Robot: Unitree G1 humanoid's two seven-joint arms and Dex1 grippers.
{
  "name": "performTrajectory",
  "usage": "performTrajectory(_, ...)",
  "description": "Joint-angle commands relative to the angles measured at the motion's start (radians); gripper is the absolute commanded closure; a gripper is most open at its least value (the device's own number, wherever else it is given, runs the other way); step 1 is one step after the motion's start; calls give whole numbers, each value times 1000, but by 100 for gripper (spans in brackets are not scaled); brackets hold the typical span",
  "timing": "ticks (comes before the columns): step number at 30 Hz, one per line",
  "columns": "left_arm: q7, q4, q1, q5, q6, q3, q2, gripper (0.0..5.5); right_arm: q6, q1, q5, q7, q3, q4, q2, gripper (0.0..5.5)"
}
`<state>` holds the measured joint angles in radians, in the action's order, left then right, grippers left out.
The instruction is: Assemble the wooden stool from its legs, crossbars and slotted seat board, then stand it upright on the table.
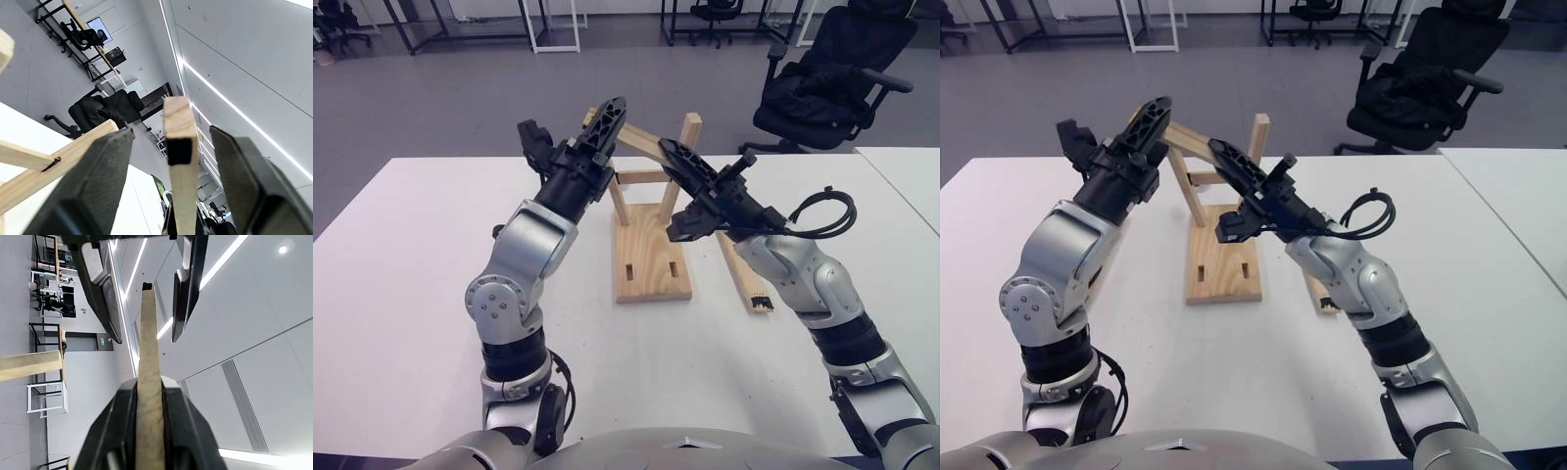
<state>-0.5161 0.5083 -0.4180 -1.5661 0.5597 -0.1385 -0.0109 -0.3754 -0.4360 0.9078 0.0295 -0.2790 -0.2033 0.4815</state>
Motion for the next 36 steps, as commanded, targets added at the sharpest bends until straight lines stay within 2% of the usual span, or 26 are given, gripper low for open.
performTrajectory(1,-46,-21,29,-2,-11,17,-7,319,4,7,17,2,-1,10,1,507)
performTrajectory(13,-84,-13,70,29,-34,41,-21,502,2,29,5,-50,-13,26,7,507)
performTrajectory(14,-84,-13,77,42,-39,42,-21,502,6,30,-7,-61,-12,32,6,470)
performTrajectory(20,-18,-4,103,132,-35,50,-67,509,-8,35,-36,-96,-24,57,6,348)
performTrajectory(22,38,-11,127,215,-17,2,-174,509,-3,77,-69,-107,4,72,32,308)
performTrajectory(24,171,-53,187,373,4,-33,-343,509,42,143,-166,-99,91,126,39,267)
performTrajectory(26,347,-150,253,577,-43,-41,-499,509,113,193,-385,-116,224,205,-5,242)
performTrajectory(28,514,-276,291,771,-172,-35,-583,509,193,189,-659,-176,355,305,-72,242)
performTrajectory(30,678,-499,292,936,-340,-6,-614,509,283,192,-927,-277,475,389,-115,242)
performTrajectory(31,739,-591,286,975,-399,-9,-607,509,304,194,-991,-312,500,426,-120,242)
performTrajectory(36,897,-870,211,1001,-547,-99,-545,509,283,205,-1035,-364,492,515,-117,242)
